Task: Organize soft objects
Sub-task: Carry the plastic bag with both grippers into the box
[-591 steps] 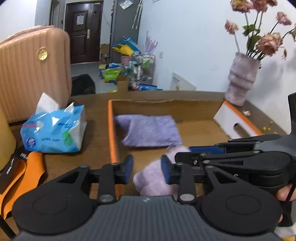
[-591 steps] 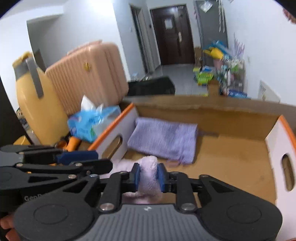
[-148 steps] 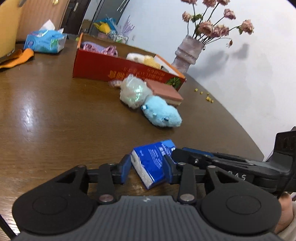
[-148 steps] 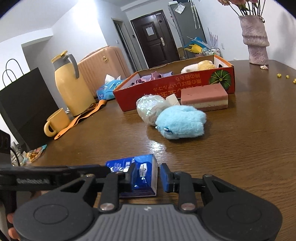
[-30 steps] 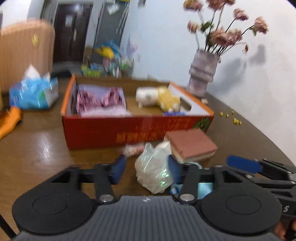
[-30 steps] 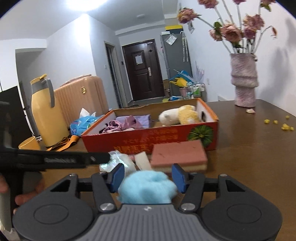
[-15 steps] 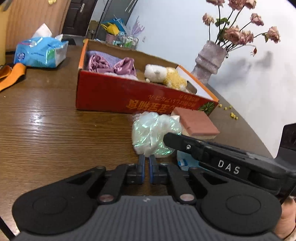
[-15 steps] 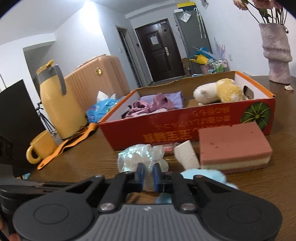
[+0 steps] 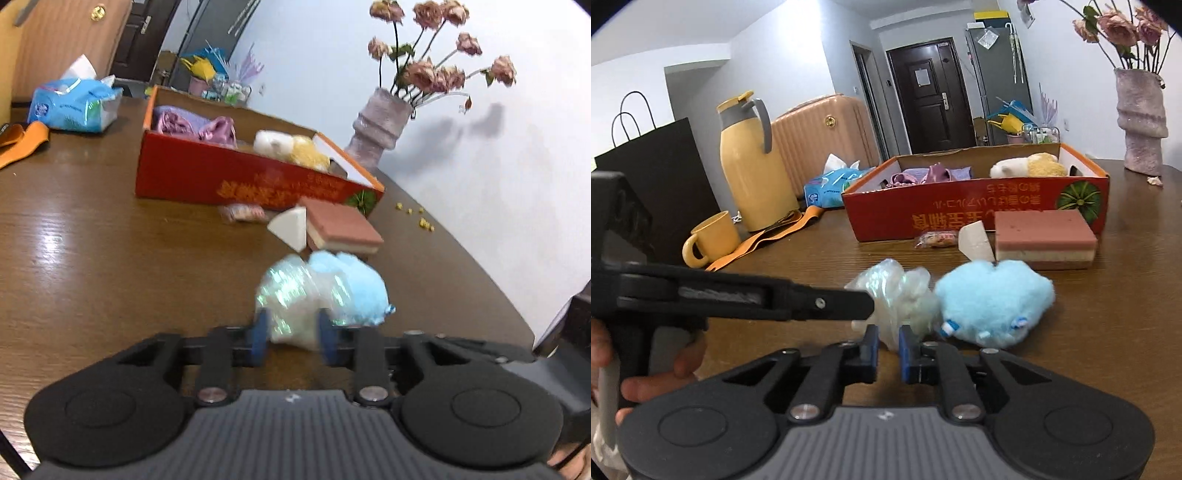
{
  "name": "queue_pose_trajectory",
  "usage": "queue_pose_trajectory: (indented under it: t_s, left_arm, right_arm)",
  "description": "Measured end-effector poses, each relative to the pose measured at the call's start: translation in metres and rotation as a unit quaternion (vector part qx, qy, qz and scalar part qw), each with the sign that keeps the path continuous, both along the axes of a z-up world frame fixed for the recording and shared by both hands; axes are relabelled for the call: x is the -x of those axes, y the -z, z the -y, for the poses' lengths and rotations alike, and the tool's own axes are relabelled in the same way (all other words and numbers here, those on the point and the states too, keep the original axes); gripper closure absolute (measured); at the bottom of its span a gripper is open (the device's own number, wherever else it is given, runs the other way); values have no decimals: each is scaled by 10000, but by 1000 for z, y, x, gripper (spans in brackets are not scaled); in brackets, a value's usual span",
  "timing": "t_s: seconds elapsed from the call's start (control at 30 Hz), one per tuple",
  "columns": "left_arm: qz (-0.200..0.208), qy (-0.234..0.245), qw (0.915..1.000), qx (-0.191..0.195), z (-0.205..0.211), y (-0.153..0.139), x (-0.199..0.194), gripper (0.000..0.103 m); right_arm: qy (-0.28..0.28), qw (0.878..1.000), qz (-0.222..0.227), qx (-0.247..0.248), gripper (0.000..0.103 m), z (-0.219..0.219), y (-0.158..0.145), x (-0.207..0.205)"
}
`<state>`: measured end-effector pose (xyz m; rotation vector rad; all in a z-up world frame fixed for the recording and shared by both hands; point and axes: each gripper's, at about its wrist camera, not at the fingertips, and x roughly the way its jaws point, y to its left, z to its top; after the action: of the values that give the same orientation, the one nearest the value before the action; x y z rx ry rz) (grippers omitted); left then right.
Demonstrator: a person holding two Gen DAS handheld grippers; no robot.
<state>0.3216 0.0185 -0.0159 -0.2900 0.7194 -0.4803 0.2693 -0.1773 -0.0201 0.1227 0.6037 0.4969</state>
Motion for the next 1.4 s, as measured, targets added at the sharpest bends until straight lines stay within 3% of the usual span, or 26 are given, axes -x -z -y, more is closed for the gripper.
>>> queue_pose_trajectory:
  t_s: [0.17,0.27,0.43,0.5,0.57,0.63,0.7,0.77,1.1,1.27,1.4]
  left_arm:
    - [50,7,10000,27,0,1,2,95]
    - [318,9,9995,2,-2,-6,13,93]
    - [572,-100,9982,-171,-17,-13,11,78]
    - [540,-32,9985,-43,-21,-10,3,60]
    - [413,120,9991,-7,-18,-4,-4,60]
    - [258,246,9994,12,-13,2,-8,62]
    - [93,478,9988,83,-8,11,-12,87]
    - [107,537,9984,162,-8,13,-12,92]
    - [363,607,9975,46,-4,3,9,96]
    - [888,739,9933,-43,-1,-43,-3,96]
    - [1264,811,9885,-145,8,-93,-49,96]
  right_arm:
    - [320,9989,265,-200,85,21,-18,-2]
    - [364,9983,302,-345,76,22,-25,-14]
    - [225,9989,279,-318,73,7,-25,-32]
    - [218,9992,164,-306,73,3,-21,-41]
    - [232,9991,-53,-353,73,1,-13,-48]
    - [197,9983,-236,-486,80,2,-6,-51]
    - [199,9975,-304,-606,84,4,-2,-51]
    - [186,9973,-313,-644,90,5,-1,-50]
    - [123,9977,-211,-635,96,6,-6,-37]
    - [103,9976,355,-584,96,9,-42,-37]
    - [37,9951,850,-514,96,17,-92,-76]
